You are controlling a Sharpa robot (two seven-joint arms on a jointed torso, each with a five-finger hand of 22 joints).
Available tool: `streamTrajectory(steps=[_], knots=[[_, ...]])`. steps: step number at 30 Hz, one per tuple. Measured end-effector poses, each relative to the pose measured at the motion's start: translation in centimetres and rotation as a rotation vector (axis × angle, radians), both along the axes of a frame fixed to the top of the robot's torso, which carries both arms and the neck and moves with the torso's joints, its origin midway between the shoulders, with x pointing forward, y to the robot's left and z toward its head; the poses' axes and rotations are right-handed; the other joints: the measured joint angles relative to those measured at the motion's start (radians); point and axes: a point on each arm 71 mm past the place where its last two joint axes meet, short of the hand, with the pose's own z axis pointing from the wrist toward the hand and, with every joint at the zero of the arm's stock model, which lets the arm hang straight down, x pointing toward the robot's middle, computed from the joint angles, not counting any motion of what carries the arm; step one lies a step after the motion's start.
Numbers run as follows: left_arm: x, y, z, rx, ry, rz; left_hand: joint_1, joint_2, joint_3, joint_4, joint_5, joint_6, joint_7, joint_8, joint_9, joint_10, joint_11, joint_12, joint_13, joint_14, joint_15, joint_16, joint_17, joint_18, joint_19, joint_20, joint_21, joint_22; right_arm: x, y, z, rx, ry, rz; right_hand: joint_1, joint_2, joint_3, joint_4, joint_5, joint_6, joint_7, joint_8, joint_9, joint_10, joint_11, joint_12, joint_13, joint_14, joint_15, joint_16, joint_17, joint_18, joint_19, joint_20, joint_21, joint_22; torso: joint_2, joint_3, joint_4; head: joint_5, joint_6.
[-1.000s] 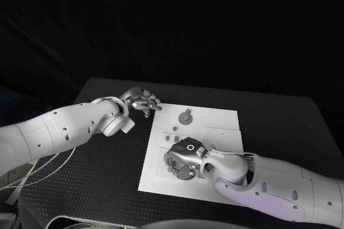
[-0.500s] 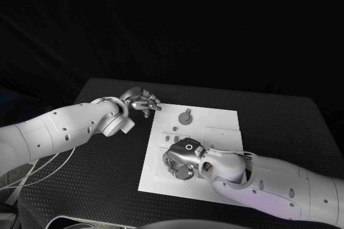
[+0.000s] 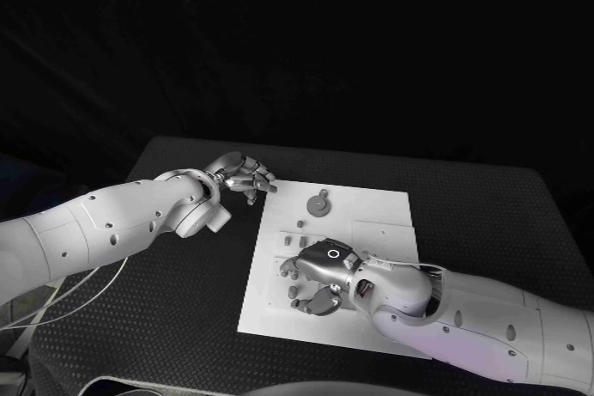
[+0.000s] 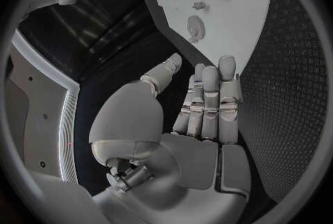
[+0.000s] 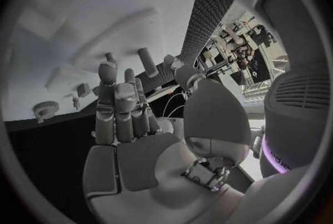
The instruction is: Assemble the parts on the task board
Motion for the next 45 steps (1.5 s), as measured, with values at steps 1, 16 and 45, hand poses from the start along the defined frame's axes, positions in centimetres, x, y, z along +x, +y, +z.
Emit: streamTrajectory(steps=[1,16,45], knots=[[0.0,0.0,0.0,0.000,0.000,0.000,0.000,0.000,0.000,0.000,0.000,0.000,0.000,0.000,0.000,0.000,0.000,0.000,0.000,0.000,0.000,0.000,0.000,0.000,0.000,0.000,0.000,0.000,0.0,-0.1,0.1,0.007,-0.001,-0.002,0.000,0.000,0.000,0.000,0.000,0.000,0.000,0.000,0.000,-0.002,-0.002,0.000,0.000,0.000,0.000,0.000,0.000,0.000,0.000,0.000,0.000,0.000,0.000,0.0003,-0.0002,-0.001,0.001],[0.2,0.4,-0.1,0.006,0.000,0.012,0.000,0.000,-0.001,0.001,0.000,-0.001,-0.001,0.000,-0.001,0.000,0.000,0.000,0.000,0.002,-0.002,0.000,0.000,0.000,0.000,0.000,0.000,0.000,5.0,-7.9,8.4,0.164,-0.078,-0.219,0.006,0.034,-0.003,0.061,-0.004,0.052,-0.019,0.041,0.015,0.108,-0.045,0.096,0.063,0.002,-0.037,0.010,-0.009,0.000,0.000,-0.004,0.004,0.000,-0.001,0.0022,-0.0034,-0.036,0.032],[0.4,0.3,-0.4,0.008,0.002,0.016,-0.004,0.004,-0.005,0.005,0.000,0.001,0.001,0.000,-0.001,0.000,0.000,0.004,0.001,0.002,-0.002,0.000,0.001,0.000,-0.002,0.002,-0.004,0.002,4.2,-17.6,4.1,-0.212,0.626,-0.637,-0.168,0.113,-0.090,0.286,-0.099,0.129,-0.118,0.104,0.170,0.060,-0.145,0.876,0.893,0.004,-0.123,0.092,0.032,0.022,0.020,-0.045,0.070,0.000,-0.005,0.0065,-0.0142,-0.097,0.049]])
